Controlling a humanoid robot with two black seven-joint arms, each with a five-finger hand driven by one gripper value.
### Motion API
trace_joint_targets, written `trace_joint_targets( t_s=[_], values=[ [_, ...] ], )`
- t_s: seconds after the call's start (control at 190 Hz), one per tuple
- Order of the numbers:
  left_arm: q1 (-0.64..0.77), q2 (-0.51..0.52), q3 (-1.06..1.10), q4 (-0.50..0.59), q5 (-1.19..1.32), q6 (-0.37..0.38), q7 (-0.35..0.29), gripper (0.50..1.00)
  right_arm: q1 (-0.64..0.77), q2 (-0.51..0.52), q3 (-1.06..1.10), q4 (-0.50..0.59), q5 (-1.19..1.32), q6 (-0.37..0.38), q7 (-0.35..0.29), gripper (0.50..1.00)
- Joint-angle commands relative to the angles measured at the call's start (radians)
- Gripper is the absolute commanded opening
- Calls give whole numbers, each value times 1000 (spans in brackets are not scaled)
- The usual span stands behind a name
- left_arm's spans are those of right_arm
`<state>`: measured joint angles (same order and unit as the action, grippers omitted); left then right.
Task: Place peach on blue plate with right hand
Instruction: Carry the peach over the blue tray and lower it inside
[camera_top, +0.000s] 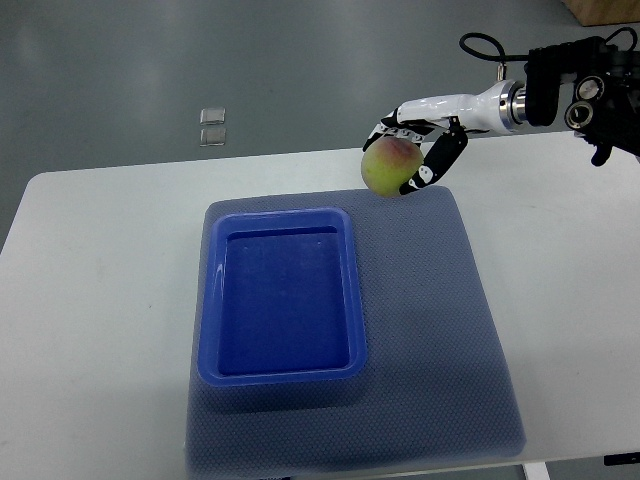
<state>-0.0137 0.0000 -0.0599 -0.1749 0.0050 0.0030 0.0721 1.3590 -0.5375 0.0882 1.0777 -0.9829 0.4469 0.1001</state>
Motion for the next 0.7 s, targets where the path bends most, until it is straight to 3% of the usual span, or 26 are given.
trace_joint_targets(
  t_s=[0.0,0.185,0.19,0.316,0.322,0.353,0.696],
  values=[
    [0,0,-1,-8,0,0,0,1000,23,48,-11,5,6,-8,0,537],
    [0,0,-1,-8,0,0,0,1000,28,156,-39,-25,1,-34,0,541],
    [0,0,0,-8,1,0,0,1000,26,201,-63,-63,1,-56,0,543],
    [0,0,0,-9,0,0,0,1000,17,272,-82,-113,-3,-85,0,547],
    [0,0,2,-11,1,0,0,1000,9,316,-84,-140,-7,-96,1,549],
    [0,0,2,-14,0,0,0,1000,0,343,-84,-157,-7,-100,1,549],
    [0,0,-1,-23,0,0,0,1000,-70,531,-85,-285,-14,-102,3,552]
  ],
)
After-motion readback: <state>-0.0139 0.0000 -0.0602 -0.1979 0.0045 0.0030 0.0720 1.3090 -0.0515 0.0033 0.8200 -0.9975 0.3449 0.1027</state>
